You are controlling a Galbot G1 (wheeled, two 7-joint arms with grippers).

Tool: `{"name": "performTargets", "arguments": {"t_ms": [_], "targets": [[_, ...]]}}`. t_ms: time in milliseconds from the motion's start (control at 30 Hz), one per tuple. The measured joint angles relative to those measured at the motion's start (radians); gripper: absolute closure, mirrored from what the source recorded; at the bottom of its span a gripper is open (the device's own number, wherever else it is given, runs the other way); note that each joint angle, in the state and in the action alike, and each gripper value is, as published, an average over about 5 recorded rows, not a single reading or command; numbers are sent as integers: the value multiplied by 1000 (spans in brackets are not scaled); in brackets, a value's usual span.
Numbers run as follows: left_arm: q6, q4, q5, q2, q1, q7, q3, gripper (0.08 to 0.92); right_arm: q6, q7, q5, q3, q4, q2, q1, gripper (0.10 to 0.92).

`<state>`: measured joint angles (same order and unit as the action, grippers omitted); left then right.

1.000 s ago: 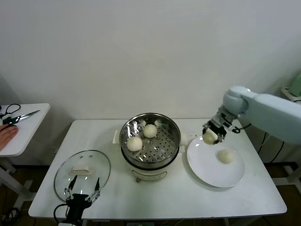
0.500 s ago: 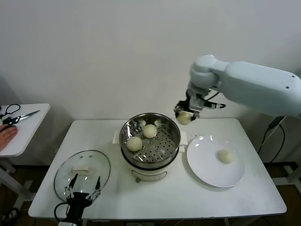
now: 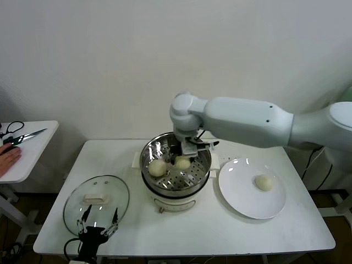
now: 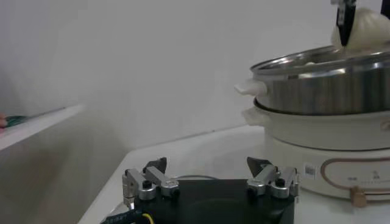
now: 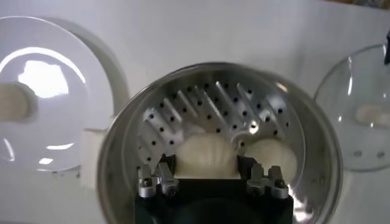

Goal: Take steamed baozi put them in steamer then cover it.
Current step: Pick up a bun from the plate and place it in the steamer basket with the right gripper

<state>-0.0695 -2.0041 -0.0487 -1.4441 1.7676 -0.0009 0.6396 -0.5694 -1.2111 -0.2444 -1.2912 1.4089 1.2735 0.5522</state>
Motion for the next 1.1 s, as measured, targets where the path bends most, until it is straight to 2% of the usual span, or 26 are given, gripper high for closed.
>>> {"name": "performTargets", "arguments": {"t_ms": [433,700,1100], "targets": [[3,16,5,2,-14,-1,-5,177,-2,-2,13,-35,25,11,-39,345],[3,21,1,2,-15,-1,-11,177,-9,3,3,-21,15,9,-39,210],[1,27,-5,2,-12,-1,-20,177,-1,11,19,19,-4,-27,6,203]]}}
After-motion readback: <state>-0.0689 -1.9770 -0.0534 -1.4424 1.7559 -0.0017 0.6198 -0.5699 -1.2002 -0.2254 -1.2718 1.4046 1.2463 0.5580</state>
